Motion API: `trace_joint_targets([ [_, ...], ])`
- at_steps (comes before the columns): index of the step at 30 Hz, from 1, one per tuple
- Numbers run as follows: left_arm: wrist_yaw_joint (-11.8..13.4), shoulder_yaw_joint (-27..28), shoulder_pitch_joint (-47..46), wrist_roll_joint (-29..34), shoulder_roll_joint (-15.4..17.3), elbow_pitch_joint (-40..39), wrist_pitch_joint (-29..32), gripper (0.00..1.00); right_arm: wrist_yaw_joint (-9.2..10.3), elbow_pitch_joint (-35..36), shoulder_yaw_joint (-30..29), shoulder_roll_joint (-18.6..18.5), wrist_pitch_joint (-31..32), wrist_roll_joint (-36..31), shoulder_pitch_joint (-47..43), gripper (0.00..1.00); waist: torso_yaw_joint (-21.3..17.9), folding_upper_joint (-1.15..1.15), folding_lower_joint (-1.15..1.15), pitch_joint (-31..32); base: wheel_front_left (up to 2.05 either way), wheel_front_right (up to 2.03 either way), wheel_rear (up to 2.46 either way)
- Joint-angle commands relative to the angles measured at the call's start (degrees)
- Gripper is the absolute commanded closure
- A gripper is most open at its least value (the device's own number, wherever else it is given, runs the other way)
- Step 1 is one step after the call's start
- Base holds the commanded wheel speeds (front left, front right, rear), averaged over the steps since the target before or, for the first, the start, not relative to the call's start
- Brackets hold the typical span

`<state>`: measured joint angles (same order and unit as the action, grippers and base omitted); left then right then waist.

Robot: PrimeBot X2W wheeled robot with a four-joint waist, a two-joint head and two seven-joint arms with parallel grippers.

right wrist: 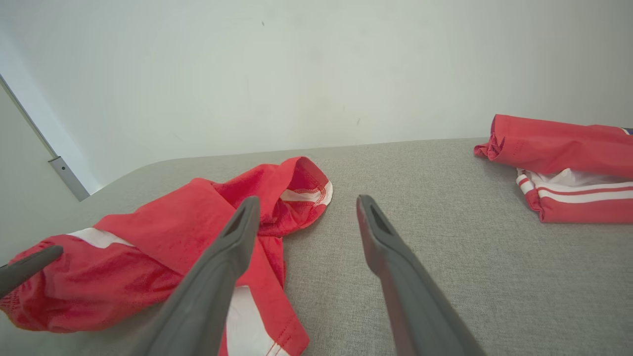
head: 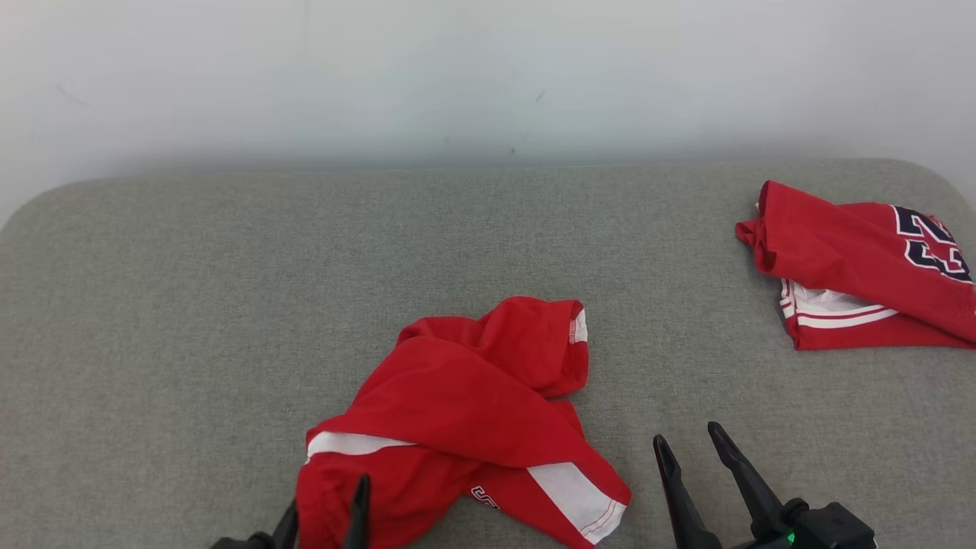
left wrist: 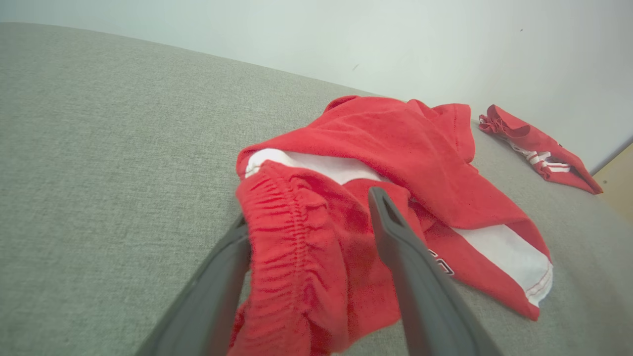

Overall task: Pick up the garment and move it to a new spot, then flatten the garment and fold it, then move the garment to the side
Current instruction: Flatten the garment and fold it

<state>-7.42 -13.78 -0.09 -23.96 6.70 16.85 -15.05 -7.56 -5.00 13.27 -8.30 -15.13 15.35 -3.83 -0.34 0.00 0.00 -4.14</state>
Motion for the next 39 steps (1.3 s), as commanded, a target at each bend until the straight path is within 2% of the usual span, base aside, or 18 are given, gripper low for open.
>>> trace_joint_targets([
  [1, -0.1, 0.9, -1.0, -1.0, 0.0, 0.3, -0.2, 0.0, 0.12, 0.0, -0.2, -0.3, 0.0, 0.4, -0.2, 0.0, -0.3, 0.0, 0.0, -0.1, 0.0, 0.0, 0.0],
  [4, -0.1, 1.7, -1.9, -2.2, 0.5, 0.9, -0.2, 0.0, 0.12, -0.1, -0.2, -0.3, 0.0, 0.4, -0.2, 0.0, -0.7, 0.0, 0.0, -0.2, 0.0, 0.0, 0.0],
  [5, -0.1, 1.9, -2.1, -2.5, 0.7, 1.2, -0.2, 0.11, 0.12, -0.1, -0.2, -0.2, 0.0, 0.4, -0.2, 0.0, -0.8, 0.0, 0.0, -0.3, 0.0, 0.0, 0.0],
  [6, -0.1, 2.2, -2.4, -2.5, 0.9, 1.4, -0.2, 0.45, 0.12, -0.1, -0.2, -0.2, 0.0, 0.4, -0.2, 0.0, -0.9, 0.0, 0.0, -0.4, 0.0, 0.0, 0.0],
  [7, -0.1, 2.5, -2.8, -2.5, 1.1, 1.6, -0.2, 0.65, 0.12, 0.0, -0.3, -0.1, 0.0, 0.5, -0.2, 0.0, -1.0, 0.0, 0.0, -0.5, 0.0, 0.0, 0.0],
  [8, -0.1, 2.7, -3.2, -2.0, 1.4, 1.7, -0.2, 1.0, 0.12, 0.0, -0.3, -0.1, 0.0, 0.5, -0.1, 0.0, -1.0, 0.0, 0.0, -0.6, 0.0, 0.0, 0.0],
  [16, -0.1, 1.6, -11.2, 1.6, 2.8, 2.7, -0.2, 1.0, 0.12, 0.1, 0.0, 0.1, 0.0, 0.5, 1.6, 0.0, -1.7, 0.0, 0.0, -1.7, 0.0, 0.0, 0.0],
  [23, 0.0, -4.3, -25.1, 1.3, 5.8, 4.7, -0.2, 1.0, 0.12, -0.1, -0.5, 0.4, 0.0, 0.8, 3.7, 0.0, -4.8, 0.0, 0.0, -3.2, 0.0, 0.0, 0.0],
  [31, 0.0, -18.1, -41.6, -1.0, 5.7, 7.2, -0.2, 1.0, 0.12, -0.7, -0.9, 1.8, 0.0, 0.9, 3.9, 0.0, -7.4, 0.0, 0.0, -3.0, 0.0, 0.0, 0.0],
  [39, 0.0, -29.3, -55.5, -5.9, 2.0, 9.9, 0.0, 1.0, 0.11, -1.2, -0.9, 2.3, 0.0, 0.8, 3.8, 0.0, -8.9, 0.0, 0.0, -1.1, 0.0, 0.0, 0.0],
])
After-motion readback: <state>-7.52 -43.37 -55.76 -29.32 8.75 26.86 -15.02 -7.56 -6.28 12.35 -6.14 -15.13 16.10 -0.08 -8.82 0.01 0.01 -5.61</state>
